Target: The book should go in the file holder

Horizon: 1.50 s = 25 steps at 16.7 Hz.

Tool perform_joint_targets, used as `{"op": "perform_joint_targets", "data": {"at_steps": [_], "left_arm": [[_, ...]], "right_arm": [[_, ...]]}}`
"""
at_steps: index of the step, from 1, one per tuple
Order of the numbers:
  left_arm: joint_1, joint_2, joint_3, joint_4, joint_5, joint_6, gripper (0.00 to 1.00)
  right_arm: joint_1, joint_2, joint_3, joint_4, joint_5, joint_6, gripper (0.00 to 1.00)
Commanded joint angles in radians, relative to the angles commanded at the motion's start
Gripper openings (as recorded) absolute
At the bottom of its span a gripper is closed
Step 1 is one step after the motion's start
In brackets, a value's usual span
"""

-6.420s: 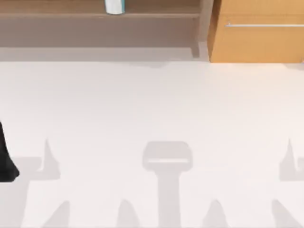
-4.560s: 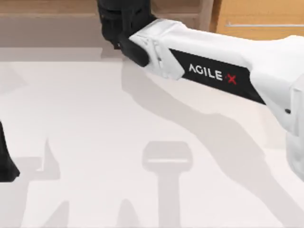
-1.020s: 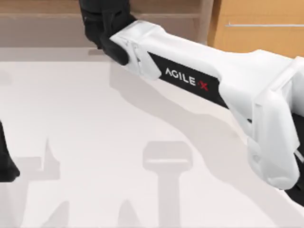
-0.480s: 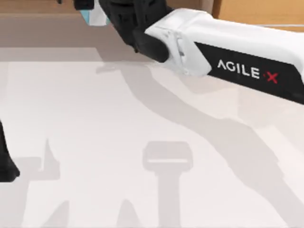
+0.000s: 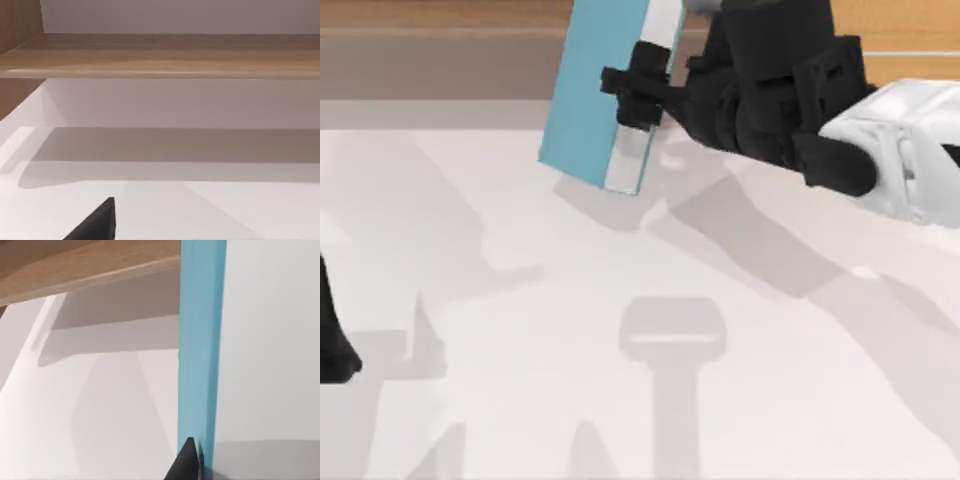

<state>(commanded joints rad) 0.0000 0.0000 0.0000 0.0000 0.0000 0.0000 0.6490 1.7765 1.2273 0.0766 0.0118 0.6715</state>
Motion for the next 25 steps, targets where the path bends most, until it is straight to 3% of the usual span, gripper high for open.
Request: {"op": "perform_joint_targets", "data": {"at_steps": [6, 11, 18, 25], "left_arm": [[0.0, 0.0, 0.0, 0.0, 0.0, 0.0, 1.0], [0.0, 0.0, 0.0, 0.0, 0.0, 0.0, 1.0], [0.0, 0.0, 0.0, 0.0, 0.0, 0.0, 1.0], [0.0, 0.0, 0.0, 0.0, 0.0, 0.0, 1.0]], "right_arm": [[-0.285, -0.192, -0.371, 0.025, -0.255, 0.273, 0.0], [-0.622, -0.273, -0.507, 0.151, -0.385, 0.467, 0.0], [-1.04, -0.159, -0.474, 0.407, -0.459, 0.668, 0.0], [-1.17, 0.08, -0.339, 0.599, -0.475, 0.768, 0.0]]}}
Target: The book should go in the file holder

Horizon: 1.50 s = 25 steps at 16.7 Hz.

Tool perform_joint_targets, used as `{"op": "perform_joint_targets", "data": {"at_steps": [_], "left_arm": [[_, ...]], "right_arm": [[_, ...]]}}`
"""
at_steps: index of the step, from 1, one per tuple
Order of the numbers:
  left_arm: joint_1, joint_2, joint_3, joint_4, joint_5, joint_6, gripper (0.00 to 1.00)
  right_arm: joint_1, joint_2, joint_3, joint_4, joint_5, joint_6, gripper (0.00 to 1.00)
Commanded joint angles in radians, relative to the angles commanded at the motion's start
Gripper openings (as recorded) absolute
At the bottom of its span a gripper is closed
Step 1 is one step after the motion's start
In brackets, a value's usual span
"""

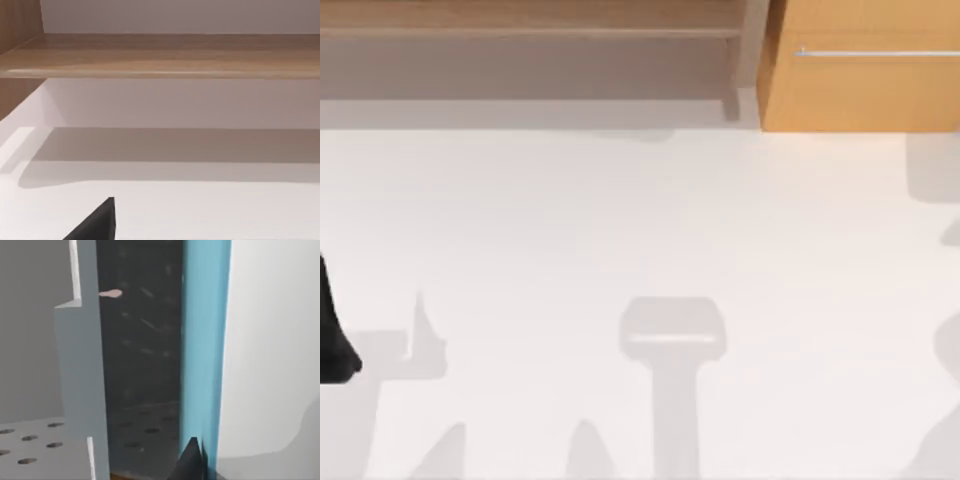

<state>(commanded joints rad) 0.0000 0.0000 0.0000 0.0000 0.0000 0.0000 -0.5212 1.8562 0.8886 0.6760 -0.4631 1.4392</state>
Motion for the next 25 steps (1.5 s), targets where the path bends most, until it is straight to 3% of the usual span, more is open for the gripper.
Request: {"op": "perform_joint_targets", "data": {"at_steps": [19, 25], "left_arm": [[0.0, 0.0, 0.0, 0.0, 0.0, 0.0, 1.0], [0.0, 0.0, 0.0, 0.0, 0.0, 0.0, 1.0]], "right_arm": [[0.036, 0.116, 0.122, -0.002, 0.036, 0.017, 0.0], [0.036, 0.116, 0.122, -0.002, 0.036, 0.017, 0.45]]}}
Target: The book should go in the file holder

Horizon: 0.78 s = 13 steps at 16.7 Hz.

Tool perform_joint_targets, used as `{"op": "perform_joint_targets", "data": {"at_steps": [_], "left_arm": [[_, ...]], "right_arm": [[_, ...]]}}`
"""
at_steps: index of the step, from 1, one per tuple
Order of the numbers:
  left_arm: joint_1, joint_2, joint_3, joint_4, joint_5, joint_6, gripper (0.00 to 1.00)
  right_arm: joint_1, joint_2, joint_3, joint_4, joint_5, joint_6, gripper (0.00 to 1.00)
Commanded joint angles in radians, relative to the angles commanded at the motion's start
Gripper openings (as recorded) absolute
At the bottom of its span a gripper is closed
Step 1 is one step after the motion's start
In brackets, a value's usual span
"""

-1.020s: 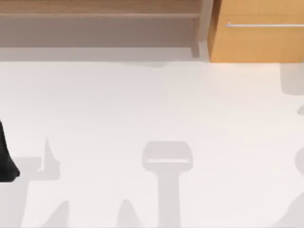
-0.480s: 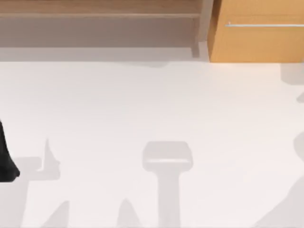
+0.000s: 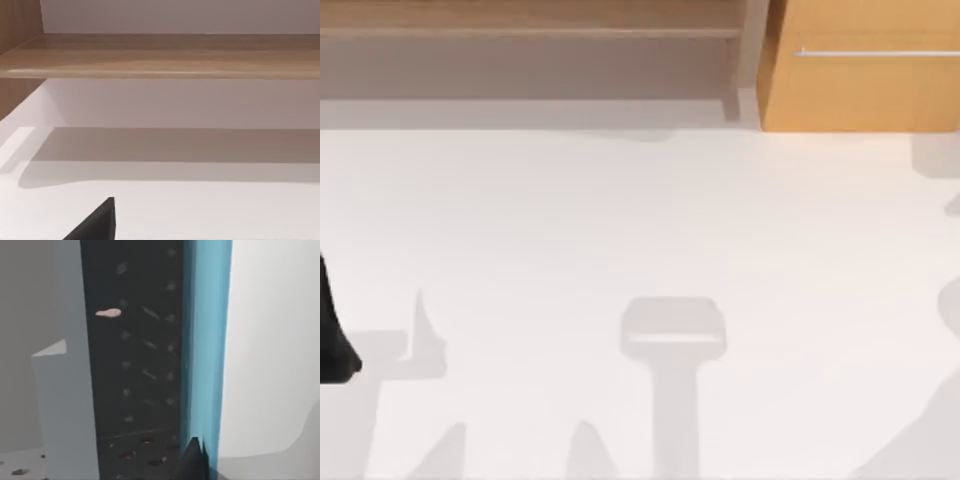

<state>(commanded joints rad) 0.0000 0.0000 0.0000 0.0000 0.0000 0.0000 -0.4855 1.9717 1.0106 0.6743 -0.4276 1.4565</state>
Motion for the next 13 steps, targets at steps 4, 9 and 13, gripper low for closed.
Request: {"op": "perform_joint_targets", "data": {"at_steps": [4, 9, 13], "left_arm": [[0.0, 0.0, 0.0, 0.0, 0.0, 0.0, 1.0], [0.0, 0.0, 0.0, 0.0, 0.0, 0.0, 1.0], [0.0, 0.0, 0.0, 0.0, 0.0, 0.0, 1.0]], "right_arm": [[0.0, 0.0, 0.0, 0.0, 0.0, 0.0, 0.75], [0.0, 0.0, 0.0, 0.0, 0.0, 0.0, 1.0], [0.0, 0.0, 0.0, 0.0, 0.0, 0.0, 1.0]]}}
